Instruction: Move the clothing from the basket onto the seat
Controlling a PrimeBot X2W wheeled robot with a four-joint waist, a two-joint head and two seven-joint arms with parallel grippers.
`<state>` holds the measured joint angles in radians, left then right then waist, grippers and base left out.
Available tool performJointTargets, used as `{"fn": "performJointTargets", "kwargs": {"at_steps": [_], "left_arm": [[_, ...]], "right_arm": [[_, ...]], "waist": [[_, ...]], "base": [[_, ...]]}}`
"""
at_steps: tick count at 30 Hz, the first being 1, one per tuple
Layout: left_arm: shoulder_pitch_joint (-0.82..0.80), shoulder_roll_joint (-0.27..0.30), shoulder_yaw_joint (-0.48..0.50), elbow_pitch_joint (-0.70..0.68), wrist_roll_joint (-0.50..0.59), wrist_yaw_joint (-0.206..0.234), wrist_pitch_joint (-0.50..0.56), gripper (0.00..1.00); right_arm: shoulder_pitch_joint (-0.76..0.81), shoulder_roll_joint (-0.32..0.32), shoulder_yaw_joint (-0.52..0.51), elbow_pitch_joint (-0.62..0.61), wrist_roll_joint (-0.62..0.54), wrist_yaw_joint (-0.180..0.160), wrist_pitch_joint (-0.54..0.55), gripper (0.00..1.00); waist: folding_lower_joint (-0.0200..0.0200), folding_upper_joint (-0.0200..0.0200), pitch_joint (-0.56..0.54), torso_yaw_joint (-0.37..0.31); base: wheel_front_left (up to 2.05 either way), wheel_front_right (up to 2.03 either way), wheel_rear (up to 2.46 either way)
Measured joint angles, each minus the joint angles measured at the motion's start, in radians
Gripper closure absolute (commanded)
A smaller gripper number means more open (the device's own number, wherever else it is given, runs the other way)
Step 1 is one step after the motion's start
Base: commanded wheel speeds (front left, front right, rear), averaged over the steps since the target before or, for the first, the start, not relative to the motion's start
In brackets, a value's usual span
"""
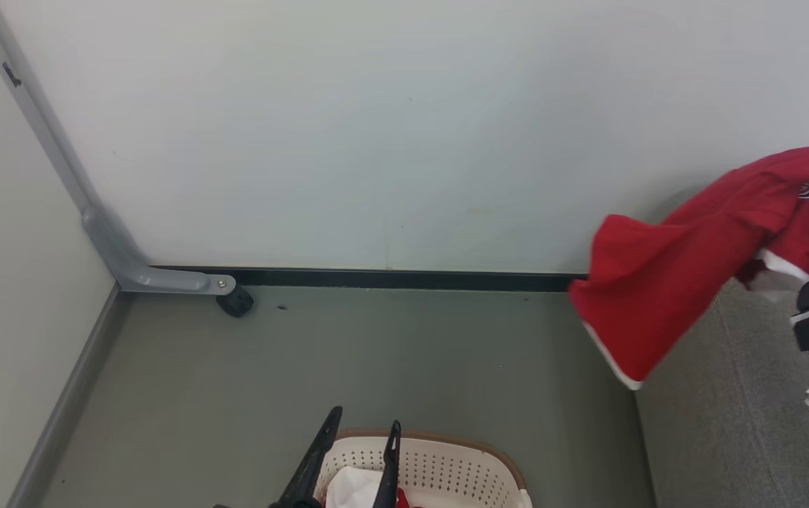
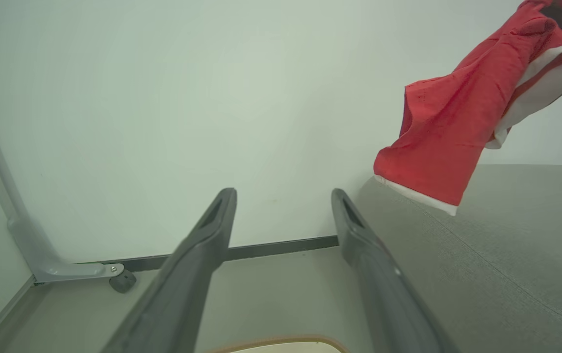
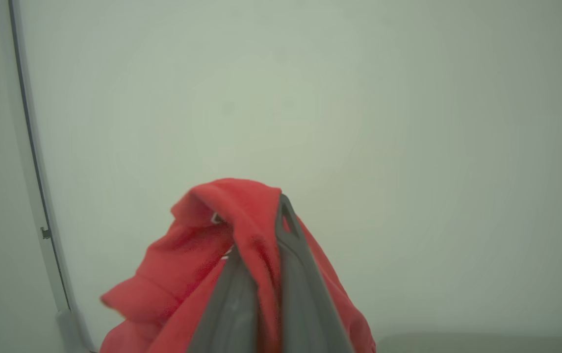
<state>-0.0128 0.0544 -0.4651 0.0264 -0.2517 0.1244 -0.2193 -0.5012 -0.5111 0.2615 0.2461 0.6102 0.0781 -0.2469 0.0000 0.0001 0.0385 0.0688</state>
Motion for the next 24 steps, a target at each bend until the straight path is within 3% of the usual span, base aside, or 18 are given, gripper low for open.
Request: {"fn": "performJointTargets", "kwargs": {"at_steps": [8,24], "left_arm": [[-0.006,0.001,-0.122,-0.029,0.011,0.0,-0.005,0.0],[-0.141,0.004,-0.314,-0.084,0.076,0.0,-0.013,0.0]], "right_arm": [[-0.002,-0.103,-0.116,0.074,0.042,0.0,-0.001,1.0],[-0.087,-0.244,-0.311,0.272,0.147,0.021,-0.002,1.0]], "waist": [[0.0,0.0,0.06,-0.022],[0.0,0.0001,0.227,-0.059]], "base": [[0.0,0.0,0.0],[0.0,0.0,0.0]]}}
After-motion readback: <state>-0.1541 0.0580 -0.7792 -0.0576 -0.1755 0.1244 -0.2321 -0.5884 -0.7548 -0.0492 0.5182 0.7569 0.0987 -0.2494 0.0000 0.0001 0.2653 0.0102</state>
